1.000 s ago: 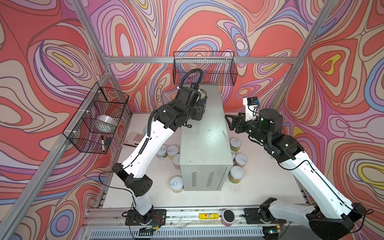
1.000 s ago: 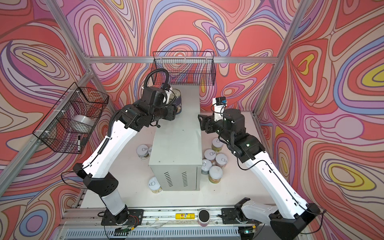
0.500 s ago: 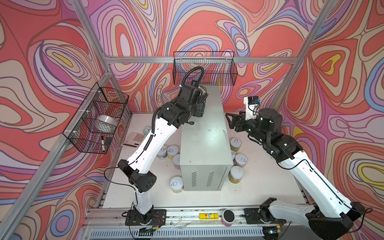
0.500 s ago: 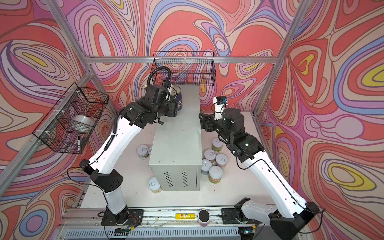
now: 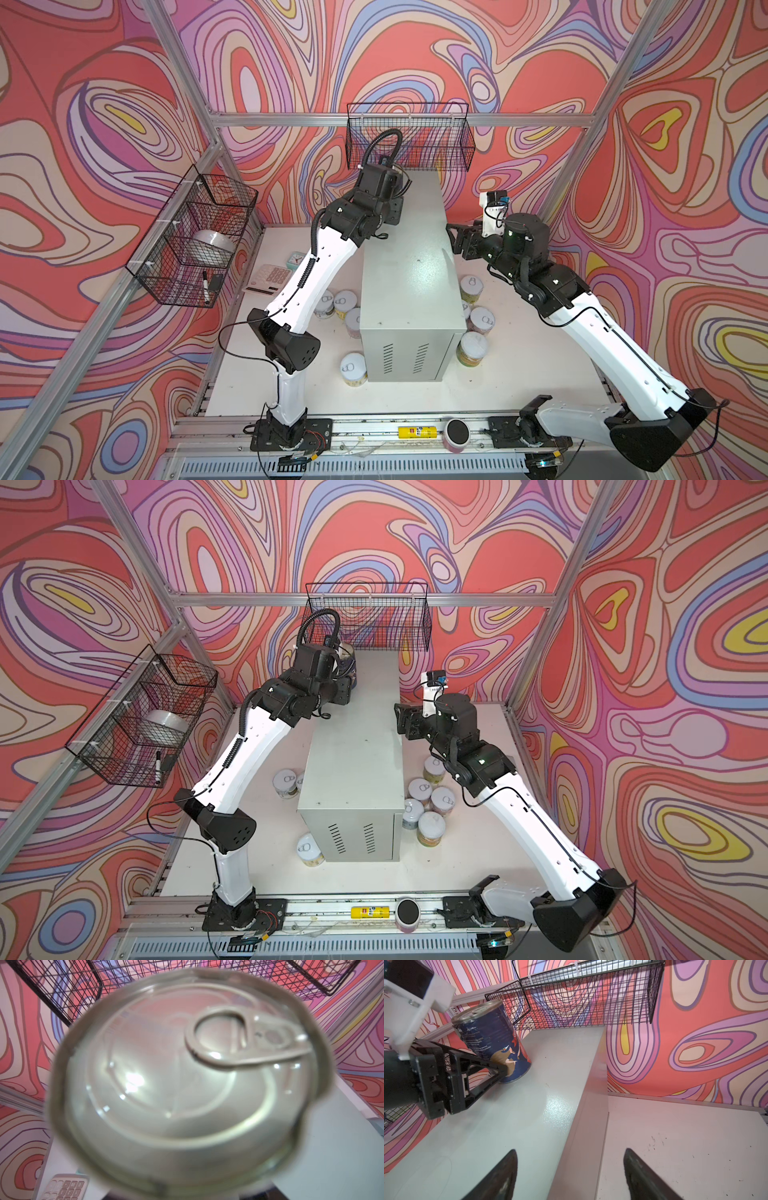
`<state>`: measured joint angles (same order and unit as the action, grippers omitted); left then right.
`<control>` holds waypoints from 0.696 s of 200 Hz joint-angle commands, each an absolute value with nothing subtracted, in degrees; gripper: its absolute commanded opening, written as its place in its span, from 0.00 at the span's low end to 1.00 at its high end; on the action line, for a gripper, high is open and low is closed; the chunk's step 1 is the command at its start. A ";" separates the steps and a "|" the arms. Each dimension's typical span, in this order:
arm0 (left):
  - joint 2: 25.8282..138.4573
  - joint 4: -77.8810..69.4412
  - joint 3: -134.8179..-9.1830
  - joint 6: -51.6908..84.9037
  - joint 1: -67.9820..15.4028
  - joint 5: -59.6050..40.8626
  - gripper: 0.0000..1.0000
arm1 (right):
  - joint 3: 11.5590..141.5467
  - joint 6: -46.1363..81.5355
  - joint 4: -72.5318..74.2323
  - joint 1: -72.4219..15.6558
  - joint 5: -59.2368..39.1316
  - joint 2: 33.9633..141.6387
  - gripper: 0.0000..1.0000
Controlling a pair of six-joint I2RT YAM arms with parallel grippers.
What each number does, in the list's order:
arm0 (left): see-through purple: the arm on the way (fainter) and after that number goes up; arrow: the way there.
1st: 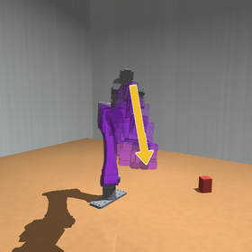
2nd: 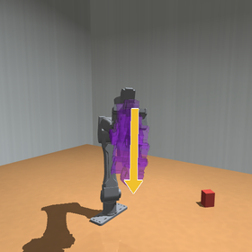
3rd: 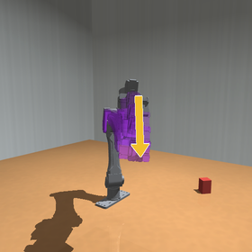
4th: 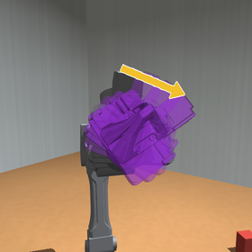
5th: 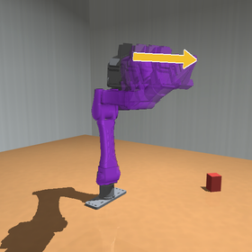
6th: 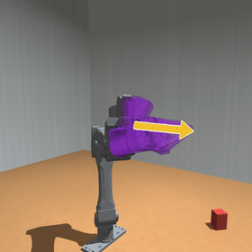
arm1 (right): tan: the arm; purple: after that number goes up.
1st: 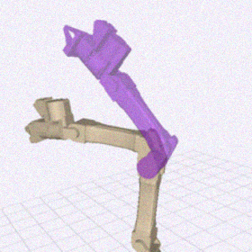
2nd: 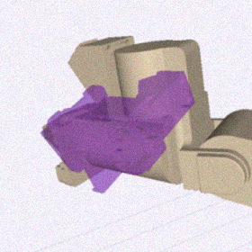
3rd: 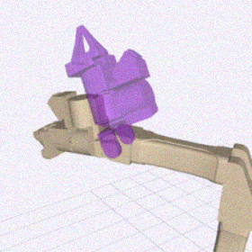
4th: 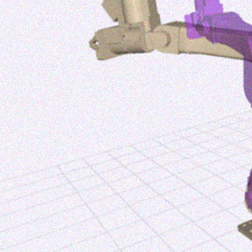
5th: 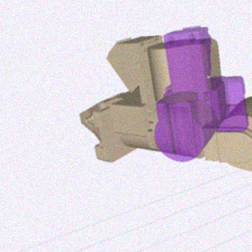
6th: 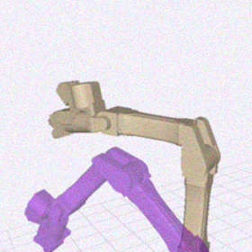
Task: Place and organize the canned foods onto the counter
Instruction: 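Set the blue can on the cabinet top and open the left gripper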
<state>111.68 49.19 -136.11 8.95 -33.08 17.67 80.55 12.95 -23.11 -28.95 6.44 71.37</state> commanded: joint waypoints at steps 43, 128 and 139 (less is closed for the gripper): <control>116.47 44.87 -142.45 6.15 -30.71 17.00 0.60 | 81.08 12.67 -21.72 -29.20 8.10 72.31 0.83; 121.56 42.28 -147.36 8.34 -27.78 12.26 0.60 | 82.18 12.73 -21.71 -29.19 8.58 74.09 0.83; 121.48 42.19 -147.30 8.35 -27.80 11.43 0.61 | 82.19 12.74 -21.56 -29.22 8.48 74.24 0.83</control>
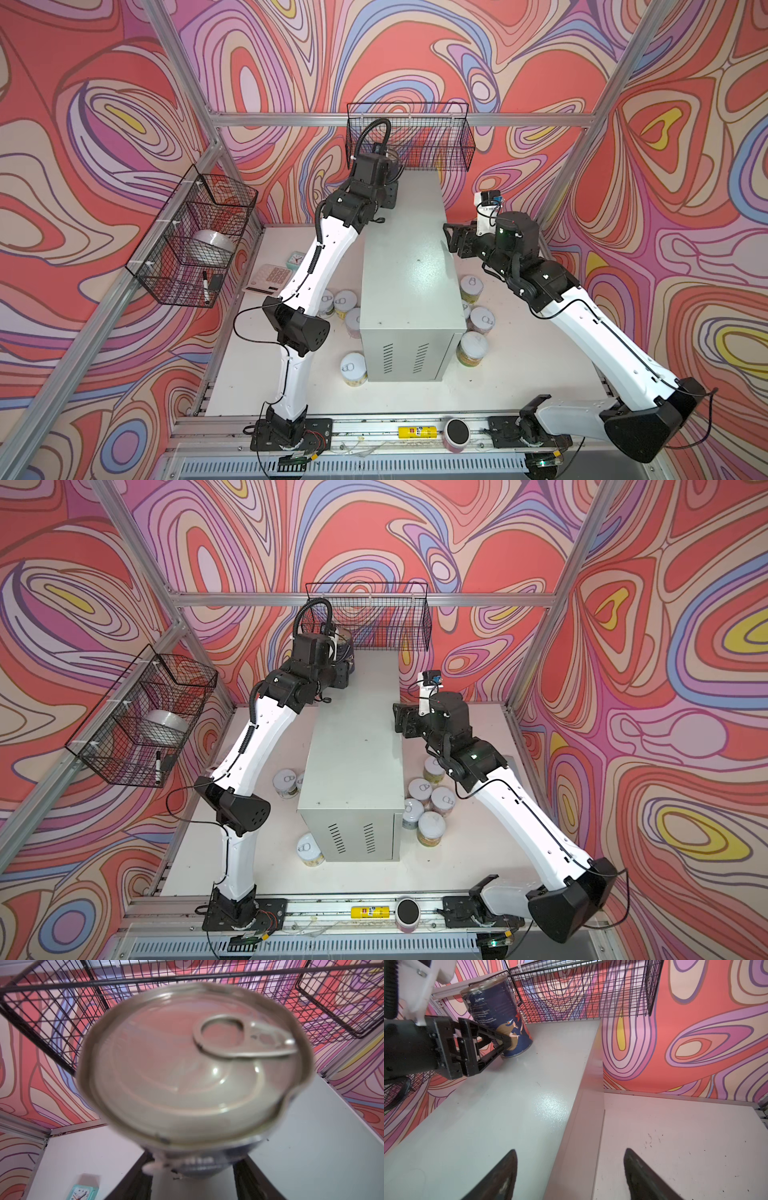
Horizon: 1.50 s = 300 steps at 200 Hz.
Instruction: Place and organize the canned foods onto the counter
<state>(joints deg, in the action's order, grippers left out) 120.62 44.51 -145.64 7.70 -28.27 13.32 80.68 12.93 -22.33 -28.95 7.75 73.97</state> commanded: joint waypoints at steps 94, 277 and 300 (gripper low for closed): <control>119.08 43.08 -147.30 5.25 -27.77 9.49 1.00 | 80.78 12.38 -23.42 -29.23 17.62 71.46 0.87; 75.78 36.17 -99.33 11.43 -42.44 23.82 1.00 | 52.11 35.74 -53.70 -29.44 13.67 49.38 0.98; 69.37 39.03 -94.55 15.73 -42.58 22.12 1.00 | 49.47 37.52 -54.15 -31.00 11.68 48.96 0.98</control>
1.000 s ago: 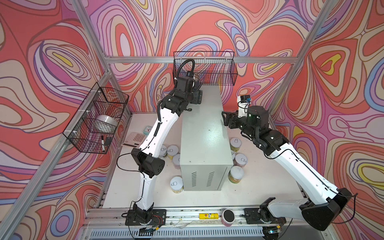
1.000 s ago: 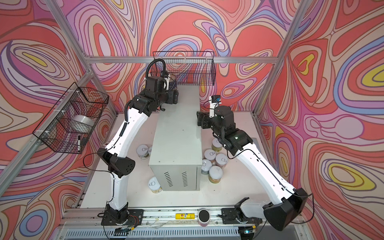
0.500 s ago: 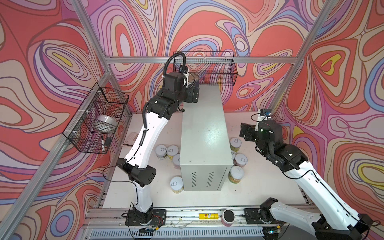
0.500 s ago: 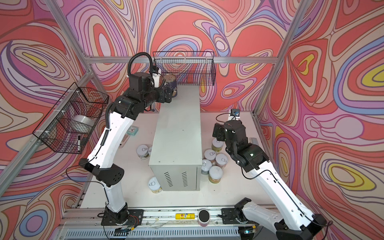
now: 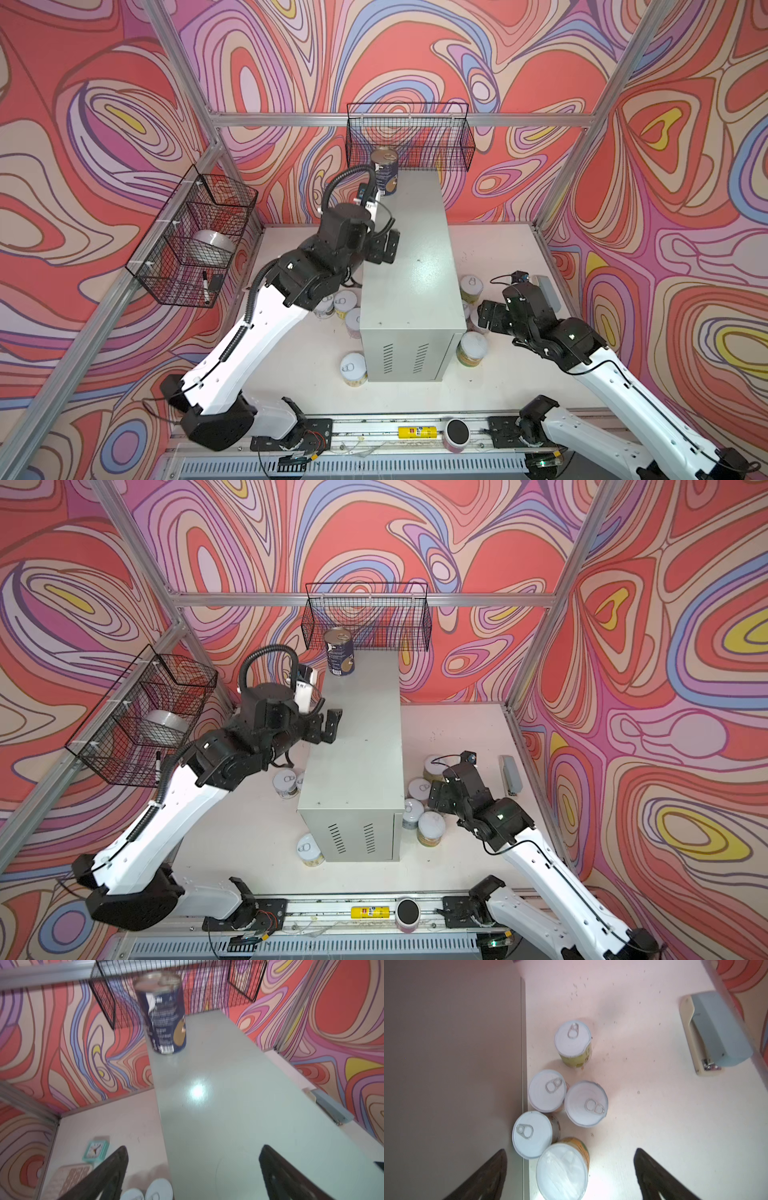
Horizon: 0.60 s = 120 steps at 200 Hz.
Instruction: Place and organize the canned foods onto the counter
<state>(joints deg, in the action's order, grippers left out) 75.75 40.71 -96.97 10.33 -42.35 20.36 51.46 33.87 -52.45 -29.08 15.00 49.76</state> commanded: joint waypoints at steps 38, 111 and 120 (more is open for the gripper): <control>57.91 37.91 -83.66 15.56 -44.95 20.69 1.00 | 45.80 41.84 -52.61 -35.27 11.12 51.44 0.98; 47.74 47.67 -73.03 22.40 -45.16 28.48 0.99 | 43.11 48.82 -51.61 -43.82 15.91 57.84 0.98; 47.02 46.95 -71.99 22.45 -45.18 28.69 0.99 | 42.38 49.12 -51.39 -43.91 15.74 58.43 0.98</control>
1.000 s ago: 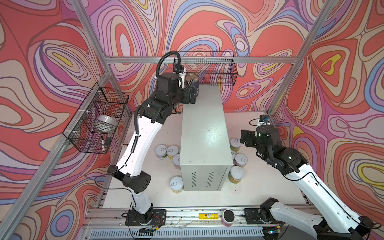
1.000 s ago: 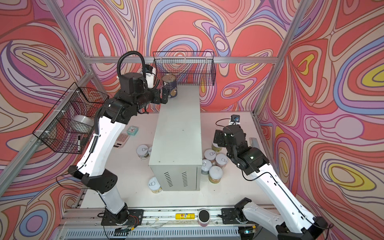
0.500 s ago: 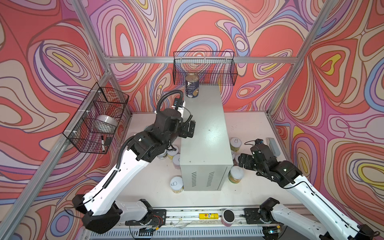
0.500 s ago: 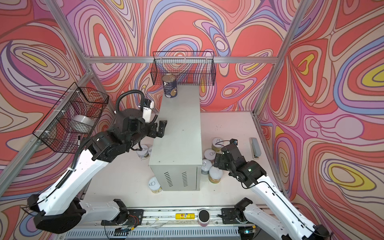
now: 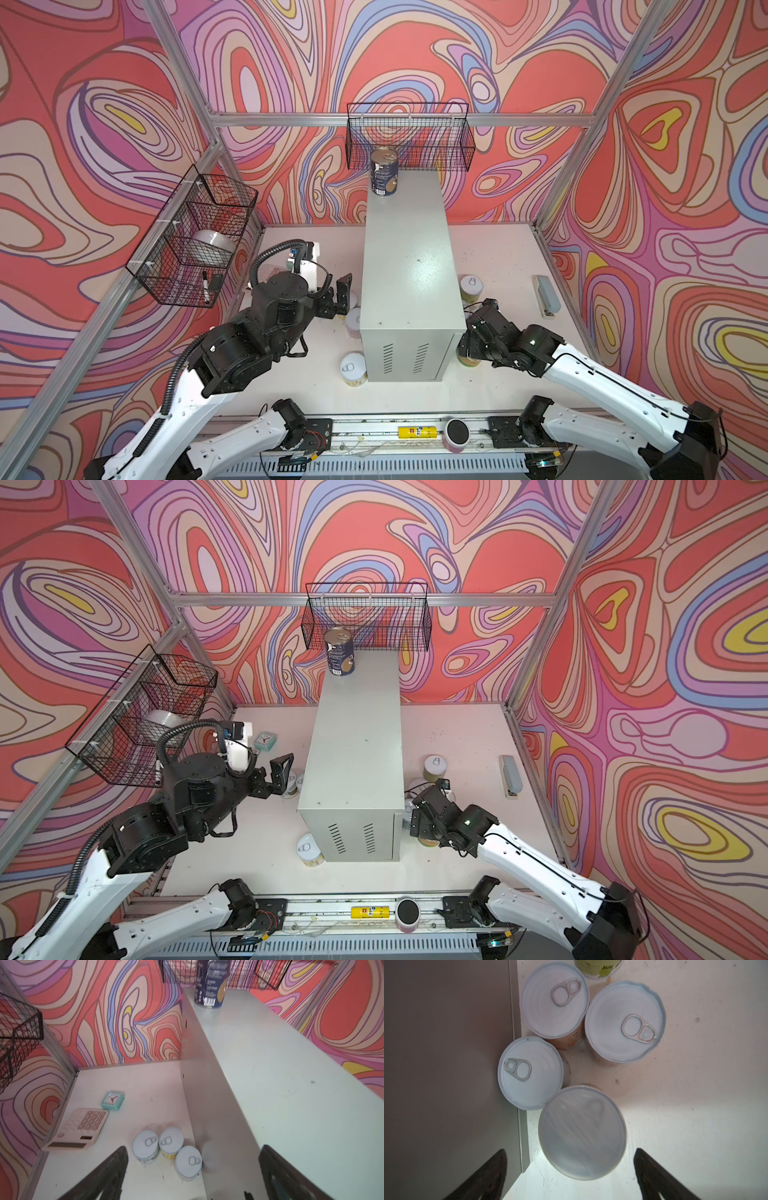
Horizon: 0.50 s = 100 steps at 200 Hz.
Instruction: Place and organize the canned foods onto the counter
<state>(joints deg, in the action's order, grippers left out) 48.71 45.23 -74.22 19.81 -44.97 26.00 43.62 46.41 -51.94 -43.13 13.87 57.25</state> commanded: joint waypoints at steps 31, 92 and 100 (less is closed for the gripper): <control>44.77 43.28 -67.60 23.70 -45.16 29.15 0.99 | 38.74 51.70 -49.58 -43.87 16.24 57.95 0.97; 43.61 39.53 -61.57 25.10 -45.09 29.20 0.98 | 32.29 55.10 -41.25 -43.86 22.07 56.21 0.88; 43.39 38.74 -60.78 25.05 -45.09 28.80 0.99 | 31.47 55.47 -39.91 -43.90 22.93 56.01 0.88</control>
